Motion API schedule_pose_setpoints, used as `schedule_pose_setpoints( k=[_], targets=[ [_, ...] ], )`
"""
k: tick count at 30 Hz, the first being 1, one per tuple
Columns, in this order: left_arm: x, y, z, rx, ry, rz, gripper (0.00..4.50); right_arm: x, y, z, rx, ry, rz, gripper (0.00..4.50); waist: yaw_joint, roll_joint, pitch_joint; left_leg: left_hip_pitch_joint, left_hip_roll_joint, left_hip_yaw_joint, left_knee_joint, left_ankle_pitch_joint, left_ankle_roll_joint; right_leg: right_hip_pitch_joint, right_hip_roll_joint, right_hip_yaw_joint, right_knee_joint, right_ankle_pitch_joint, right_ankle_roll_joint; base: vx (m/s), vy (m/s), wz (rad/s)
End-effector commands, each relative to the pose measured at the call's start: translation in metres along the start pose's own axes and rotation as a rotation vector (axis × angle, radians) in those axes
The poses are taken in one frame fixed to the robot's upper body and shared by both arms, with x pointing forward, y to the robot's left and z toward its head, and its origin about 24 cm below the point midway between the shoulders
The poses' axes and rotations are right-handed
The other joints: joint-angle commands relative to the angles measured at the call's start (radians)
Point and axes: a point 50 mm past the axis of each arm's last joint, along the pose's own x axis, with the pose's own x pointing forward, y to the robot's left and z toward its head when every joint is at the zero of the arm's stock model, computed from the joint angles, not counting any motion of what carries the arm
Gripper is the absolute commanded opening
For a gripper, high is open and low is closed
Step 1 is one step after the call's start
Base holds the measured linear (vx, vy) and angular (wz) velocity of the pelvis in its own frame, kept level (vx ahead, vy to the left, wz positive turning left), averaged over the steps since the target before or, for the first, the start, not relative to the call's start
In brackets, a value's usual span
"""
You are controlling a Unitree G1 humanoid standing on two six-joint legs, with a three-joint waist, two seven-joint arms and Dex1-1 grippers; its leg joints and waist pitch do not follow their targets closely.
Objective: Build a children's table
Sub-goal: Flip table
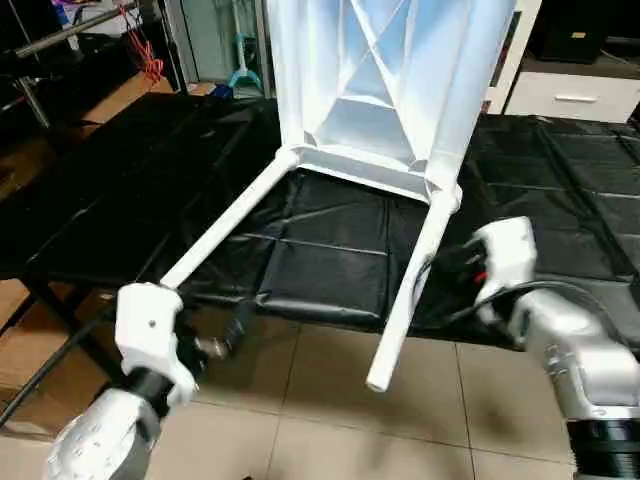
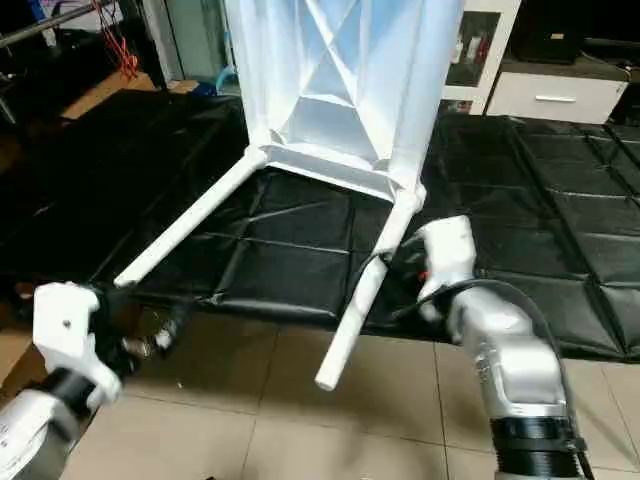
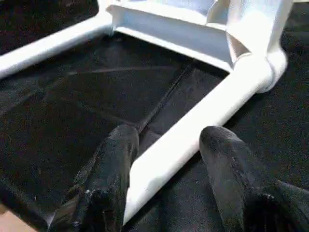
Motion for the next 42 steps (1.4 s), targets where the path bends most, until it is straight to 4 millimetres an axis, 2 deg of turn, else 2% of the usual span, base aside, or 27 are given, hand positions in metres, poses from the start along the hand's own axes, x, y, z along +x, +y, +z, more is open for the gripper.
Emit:
schedule_pose_setpoints(
  k=[1, 5, 7, 9, 12, 17, 20, 21, 23, 25, 26, 27, 28, 29, 30, 31, 32, 33, 34, 35, 36, 37, 38, 39, 40, 41, 42],
  targets=[
    [0.002, 0.003, 0.0, 0.005, 0.003, 0.028, 4.5, 0.005, 0.004, 0.002, -0.019, -0.004, 0.009, 2.34, -0.004, -0.006, -0.036, 0.008, 0.041, -0.019, -0.108, -0.382, -0.017, 0.022, -0.063, 0.031, -0.106, -0.435, -0.082, 0.0, 0.0, 0.0],
    [-0.004, -0.003, -0.001, -0.005, 0.014, -0.028, 4.5, -0.001, 0.006, -0.004, -0.101, 0.062, 0.069, 2.34, -0.009, -0.012, -0.033, 0.007, 0.042, -0.017, -0.11, -0.391, -0.012, 0.023, -0.065, 0.033, -0.109, -0.435, -0.083, 0.0, 0.0, 0.0],
    [-0.01, -0.008, -0.005, -0.02, 0.035, -0.093, 4.5, -0.008, -0.001, -0.021, -0.166, 0.225, 0.085, 2.34, -0.01, -0.014, -0.03, 0.01, 0.042, -0.013, -0.108, -0.385, -0.008, 0.019, -0.064, 0.037, -0.111, -0.453, -0.081, 0.0, 0.0, 0.0],
    [-0.011, -0.012, -0.005, -0.034, 0.043, -0.133, 4.5, -0.009, -0.001, -0.025, -0.189, 0.258, 0.1, 2.34, -0.007, -0.012, -0.029, 0.014, 0.042, -0.006, -0.107, -0.387, -0.003, 0.011, -0.064, 0.042, -0.114, -0.459, -0.081, 0.0, 0.0, 0.0],
    [-0.02, -0.029, -0.008, -0.034, 0.102, -0.335, 4.5, -0.006, 0.011, -0.03, -0.19, 0.27, 0.144, 2.34, -0.008, -0.019, -0.024, 0.005, 0.044, -0.011, -0.111, -0.391, 0.003, 0.014, -0.069, 0.039, -0.115, -0.49, -0.077, 0.0, 0.0, 0.0],
    [-0.03, -0.037, -0.008, -0.015, 0.139, -0.455, 4.5, -0.002, 0.023, -0.035, -0.177, 0.283, 0.176, 2.34, -0.013, -0.017, -0.019, 0.003, 0.047, -0.013, -0.117, -0.409, -0.011, 0.012, -0.068, 0.041, -0.11, -0.486, -0.078, 0.0, 0.0, 0.0],
    [-0.034, -0.042, -0.005, -0.042, 0.13, -0.511, 4.5, 0.003, 0.026, -0.039, -0.178, 0.298, 0.183, 2.34, -0.011, -0.015, -0.015, 0.013, 0.045, -0.011, -0.115, -0.426, -0.019, 0.005, -0.069, 0.043, -0.115, -0.505, -0.075, 0.0, 0.0, 0.0],
    [-0.036, -0.046, -0.004, -0.056, 0.137, -0.55, 4.5, 0.006, 0.027, -0.04, -0.176, 0.303, 0.188, 2.34, -0.014, -0.015, -0.012, 0.008, 0.047, -0.013, -0.118, -0.43, -0.022, 0.008, -0.068, 0.042, -0.112, -0.494, -0.078, 0.0, 0.0, 0.0],
    [-0.038, -0.049, -0.003, -0.064, 0.144, -0.582, 4.5, 0.009, 0.029, -0.042, -0.175, 0.303, 0.19, 2.34, -0.02, -0.017, -0.006, 0.002, 0.045, -0.017, -0.121, -0.467, -0.027, 0.009, -0.068, 0.037, -0.112, -0.531, -0.07, 0.0, 0.0, 0.0],
    [-0.039, -0.051, -0.002, -0.057, 0.15, -0.608, 4.5, 0.014, 0.031, -0.042, -0.164, 0.302, 0.191, 2.34, -0.025, -0.017, -0.002, 0.006, 0.04, -0.022, -0.117, -0.498, -0.029, 0.003, -0.072, 0.034, -0.121, -0.607, -0.043, 0.0, 0.0, 0.0],
    [-0.038, -0.05, -0.002, -0.045, 0.148, -0.606, 4.5, 0.022, 0.034, -0.042, -0.145, 0.293, 0.186, 2.34, -0.026, -0.003, 0.002, 0.009, 0.04, -0.024, -0.118, -0.515, -0.032, 0.0, -0.072, 0.033, -0.123, -0.626, -0.034, 0.0, 0.0, 0.0],
    [-0.038, -0.05, -0.002, -0.045, 0.148, -0.606, 4.5, 0.022, 0.034, -0.042, -0.145, 0.293, 0.186, 2.34, -0.033, -0.012, 0.005, 0.009, 0.039, -0.023, -0.118, -0.533, -0.032, -0.003, -0.069, 0.028, -0.128, -0.644, -0.029, 0.0, 0.0, 0.0],
    [-0.035, -0.046, 0.0, -0.028, 0.132, -0.572, 4.5, 0.031, 0.037, -0.041, -0.132, 0.281, 0.181, 2.34, -0.038, -0.013, 0.006, 0.011, 0.037, -0.028, -0.117, -0.557, -0.032, 0.002, -0.069, 0.019, -0.132, -0.671, -0.012, 0.0, 0.0, 0.0],
    [-0.034, -0.045, 0.0, -0.026, 0.129, -0.566, 4.5, 0.032, 0.038, -0.041, -0.13, 0.279, 0.181, 2.34, -0.04, -0.006, 0.011, 0.014, 0.037, -0.029, -0.118, -0.575, -0.033, -0.004, -0.069, 0.016, -0.134, -0.681, -0.01, 0.0, 0.0, 0.0],
    [-0.028, -0.037, 0.003, -0.011, 0.099, -0.503, 4.5, 0.043, 0.043, -0.036, -0.131, 0.253, 0.169, 2.34, -0.05, -0.001, 0.011, 0.016, 0.036, -0.033, -0.119, -0.601, -0.031, 0.001, -0.067, 0.004, -0.135, -0.677, -0.008, 0.0, 0.0, 0.0],
    [-0.025, -0.033, 0.006, -0.004, 0.08, -0.471, 4.5, 0.049, 0.047, -0.033, -0.11, 0.235, 0.17, 2.34, -0.06, 0.005, 0.014, 0.011, 0.04, -0.04, -0.129, -0.64, -0.031, 0.015, -0.062, -0.015, -0.132, -0.642, -0.011, 0.0, 0.0, 0.0],
    [-0.023, -0.029, 0.008, -0.002, 0.064, -0.445, 4.5, 0.054, 0.051, -0.03, -0.092, 0.22, 0.175, 2.34, -0.06, 0.017, 0.017, 0.011, 0.045, -0.044, -0.14, -0.68, -0.033, 0.022, -0.057, -0.026, -0.128, -0.609, -0.014, -0.066, 0.02, -0.22],
    [-0.021, -0.027, 0.009, -0.001, 0.055, -0.431, 4.5, 0.057, 0.054, -0.028, -0.08, 0.212, 0.18, 2.34, -0.065, 0.023, 0.019, -0.003, 0.06, -0.052, -0.168, -0.735, -0.029, 0.049, -0.05, -0.041, -0.099, -0.504, -0.029, -0.097, 0.004, -0.15],
    [-0.021, -0.027, 0.009, -0.001, 0.055, -0.431, 4.5, 0.057, 0.054, -0.028, -0.08, 0.212, 0.18, 2.34, -0.053, 0.035, 0.024, -0.033, 0.085, -0.046, -0.219, -0.813, -0.028, 0.088, -0.038, -0.043, -0.009, -0.355, -0.048, -0.097, 0.004, -0.15],
    [-0.019, -0.02, 0.011, 0.007, 0.032, -0.377, 4.5, 0.069, 0.065, -0.021, -0.069, 0.179, 0.199, 2.34, -0.033, 0.044, 0.022, -0.047, 0.1, -0.039, -0.242, -0.839, -0.027, 0.101, -0.038, -0.031, 0.052, -0.258, -0.055, -0.081, -0.048, 0.0],
    [-0.018, -0.017, 0.012, 0.012, 0.024, -0.357, 4.5, 0.075, 0.071, -0.017, -0.059, 0.163, 0.212, 2.34, -0.018, 0.017, 0.028, -0.025, 0.092, -0.009, -0.238, -0.801, -0.004, 0.066, -0.042, 0.013, 0.055, -0.31, -0.038, -0.03, -0.127, 0.1],
    [-0.018, -0.017, 0.012, 0.012, 0.024, -0.357, 4.5, 0.075, 0.071, -0.017, -0.059, 0.163, 0.212, 2.34, -0.024, -0.019, 0.031, 0.086, -0.007, 0.01, -0.037, -0.532, -0.019, -0.079, -0.094, 0.021, -0.178, -0.929, 0.026, -0.03, -0.127, 0.1],
    [-0.017, -0.015, 0.013, 0.016, 0.021, -0.34, 4.5, 0.079, 0.076, -0.014, -0.053, 0.153, 0.222, 2.34, -0.035, -0.037, 0.029, 0.113, -0.028, 0.011, 0.072, -0.327, -0.002, -0.119, -0.144, 0.024, -0.234, -1.13, 0.038, -0.064, -0.128, -0.04],
    [-0.016, -0.011, 0.012, 0.03, 0.028, -0.303, 4.5, 0.087, 0.089, -0.01, -0.042, 0.136, 0.274, 2.34, -0.023, -0.027, 0.018, -0.014, 0.001, -0.039, 0.0, -0.132, 0.026, 0.019, -0.175, 0.05, -0.162, -0.983, 0.008, -0.011, -0.041, -0.3],
    [-0.016, -0.01, 0.011, 0.033, 0.031, -0.291, 4.5, 0.09, 0.094, -0.008, -0.045, 0.133, 0.296, 2.34, -0.013, -0.007, 0.008, -0.022, 0.016, -0.045, -0.048, -0.167, 0.008, 0.038, -0.142, 0.02, -0.129, -0.849, -0.019, -0.011, -0.041, -0.3],
    [-0.015, -0.009, 0.011, 0.038, 0.032, -0.273, 4.5, 0.093, 0.099, -0.007, -0.057, 0.121, 0.319, 2.34, -0.009, 0.022, -0.009, 0.003, 0.03, -0.042, -0.07, -0.186, -0.011, 0.035, -0.112, 0.005, -0.116, -0.655, -0.058, 0.0, 0.0, 0.0],
    [-0.014, -0.008, 0.011, 0.04, 0.032, -0.263, 4.5, 0.095, 0.101, -0.006, -0.066, 0.113, 0.331, 2.34, -0.023, 0.021, -0.007, -0.003, 0.047, -0.048, -0.1, -0.288, 0.0, 0.024, -0.069, -0.004, -0.077, -0.371, -0.124, 0.0, 0.0, 0.0]
  ],
)
